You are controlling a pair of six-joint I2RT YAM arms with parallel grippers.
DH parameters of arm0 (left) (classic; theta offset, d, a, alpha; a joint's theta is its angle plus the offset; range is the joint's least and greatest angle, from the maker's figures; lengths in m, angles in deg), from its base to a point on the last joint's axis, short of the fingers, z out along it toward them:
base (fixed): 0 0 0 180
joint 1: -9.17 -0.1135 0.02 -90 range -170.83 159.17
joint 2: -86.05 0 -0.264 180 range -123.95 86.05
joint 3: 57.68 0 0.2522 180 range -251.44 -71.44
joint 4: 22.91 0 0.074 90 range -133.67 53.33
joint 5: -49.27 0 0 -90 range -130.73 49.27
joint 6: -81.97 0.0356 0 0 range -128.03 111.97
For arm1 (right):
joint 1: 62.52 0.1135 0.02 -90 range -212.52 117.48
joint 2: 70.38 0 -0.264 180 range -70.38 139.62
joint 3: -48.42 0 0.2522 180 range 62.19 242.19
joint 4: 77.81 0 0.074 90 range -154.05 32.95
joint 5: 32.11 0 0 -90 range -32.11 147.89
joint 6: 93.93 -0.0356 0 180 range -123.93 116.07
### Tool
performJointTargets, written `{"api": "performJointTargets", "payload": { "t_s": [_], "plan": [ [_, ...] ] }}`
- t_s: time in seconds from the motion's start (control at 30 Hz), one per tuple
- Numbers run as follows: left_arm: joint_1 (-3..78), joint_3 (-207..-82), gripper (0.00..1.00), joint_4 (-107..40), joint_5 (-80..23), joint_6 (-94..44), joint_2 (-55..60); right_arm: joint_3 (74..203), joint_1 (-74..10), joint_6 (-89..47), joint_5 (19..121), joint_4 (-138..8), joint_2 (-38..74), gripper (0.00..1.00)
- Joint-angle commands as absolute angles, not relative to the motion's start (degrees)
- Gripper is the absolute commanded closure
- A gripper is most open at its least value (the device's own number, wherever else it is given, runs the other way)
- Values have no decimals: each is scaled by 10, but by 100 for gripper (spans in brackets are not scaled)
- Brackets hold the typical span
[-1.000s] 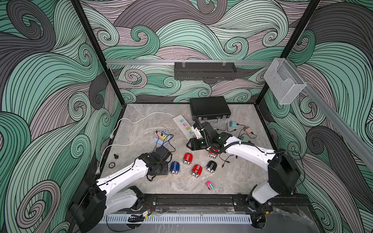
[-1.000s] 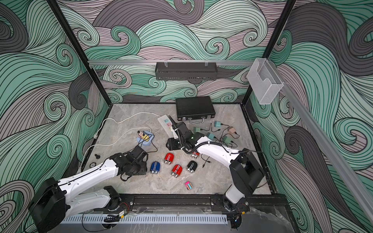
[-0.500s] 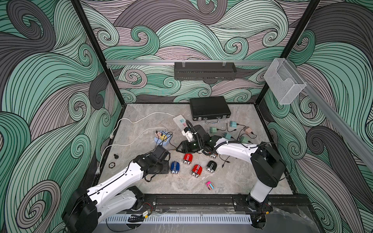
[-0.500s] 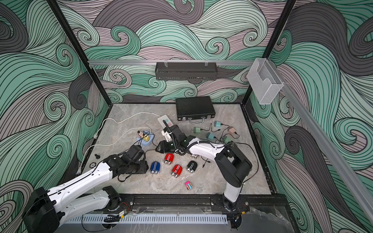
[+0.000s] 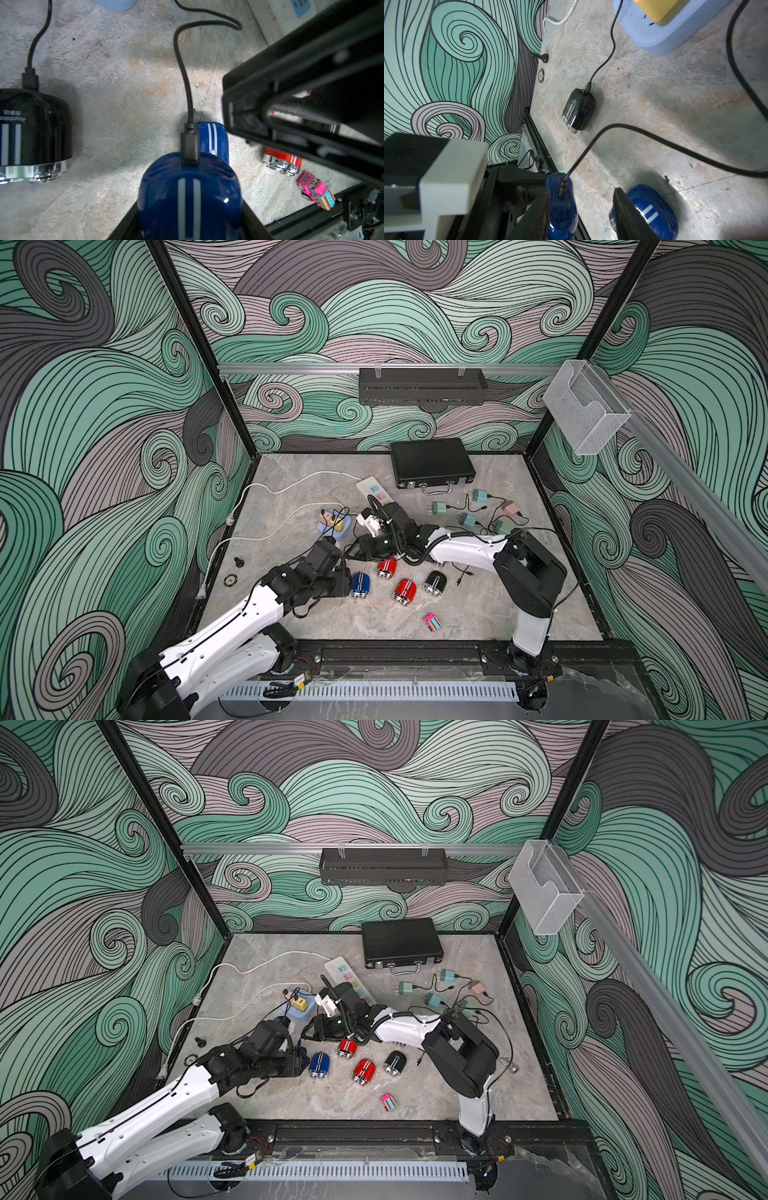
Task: Unplug the electric shaver
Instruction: Remove the charging cable from the electric shaver.
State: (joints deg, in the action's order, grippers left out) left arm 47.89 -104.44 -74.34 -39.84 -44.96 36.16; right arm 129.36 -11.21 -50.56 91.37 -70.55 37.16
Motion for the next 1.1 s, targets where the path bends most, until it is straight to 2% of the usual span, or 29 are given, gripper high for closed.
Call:
{"api": "performJointTargets", "payload": {
  "t_s": [0.0,0.27,0.6,0.83,1.07],
  "plan": [
    [480,-1042,89,-724,-382,-442,377,1312,-110,-532,929,-741,389,51],
    [480,-1039,89,-718,-378,-443,389,1320,-107,-558,946,-769,416,54],
    [480,-1038,89,-715,-381,-443,395,1323,-98,-580,966,-800,437,69],
    [480,-1036,89,-717,-392,-448,402,1310,-96,-580,970,-805,428,75],
    [480,-1038,89,-719,-400,-450,406,1302,-93,-581,977,-812,430,75]
  ]
}}
